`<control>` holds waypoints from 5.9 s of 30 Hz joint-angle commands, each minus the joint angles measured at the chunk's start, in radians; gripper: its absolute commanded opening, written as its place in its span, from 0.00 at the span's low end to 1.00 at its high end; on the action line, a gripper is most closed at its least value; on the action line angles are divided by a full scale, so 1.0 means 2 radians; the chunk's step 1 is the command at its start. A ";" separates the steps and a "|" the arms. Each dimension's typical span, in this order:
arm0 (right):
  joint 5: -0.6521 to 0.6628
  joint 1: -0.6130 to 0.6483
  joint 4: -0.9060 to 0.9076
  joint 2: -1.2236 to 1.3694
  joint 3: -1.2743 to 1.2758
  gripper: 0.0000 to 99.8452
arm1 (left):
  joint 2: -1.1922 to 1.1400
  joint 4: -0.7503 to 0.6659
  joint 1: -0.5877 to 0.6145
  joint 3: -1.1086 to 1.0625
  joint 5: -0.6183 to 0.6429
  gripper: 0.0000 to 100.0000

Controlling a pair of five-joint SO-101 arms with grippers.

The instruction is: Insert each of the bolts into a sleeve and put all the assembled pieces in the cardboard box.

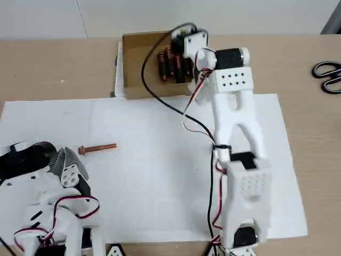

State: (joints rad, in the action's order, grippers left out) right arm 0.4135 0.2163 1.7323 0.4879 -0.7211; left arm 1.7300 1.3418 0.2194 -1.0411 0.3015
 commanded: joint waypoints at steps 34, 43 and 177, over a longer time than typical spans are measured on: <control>0.375 -0.061 -0.030 -0.158 0.342 0.33 | 0.000 -0.001 0.000 0.062 0.001 0.01; 0.392 -0.059 -0.069 -0.146 0.388 0.33 | 0.000 -0.001 0.001 0.062 0.001 0.01; 0.095 -0.189 -0.102 -0.301 0.515 0.01 | -0.844 0.091 0.012 0.423 0.420 0.01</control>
State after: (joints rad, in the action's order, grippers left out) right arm 0.6114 -0.1519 1.5282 -0.0614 0.2977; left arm 0.0422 1.5719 0.2271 -0.2340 1.1577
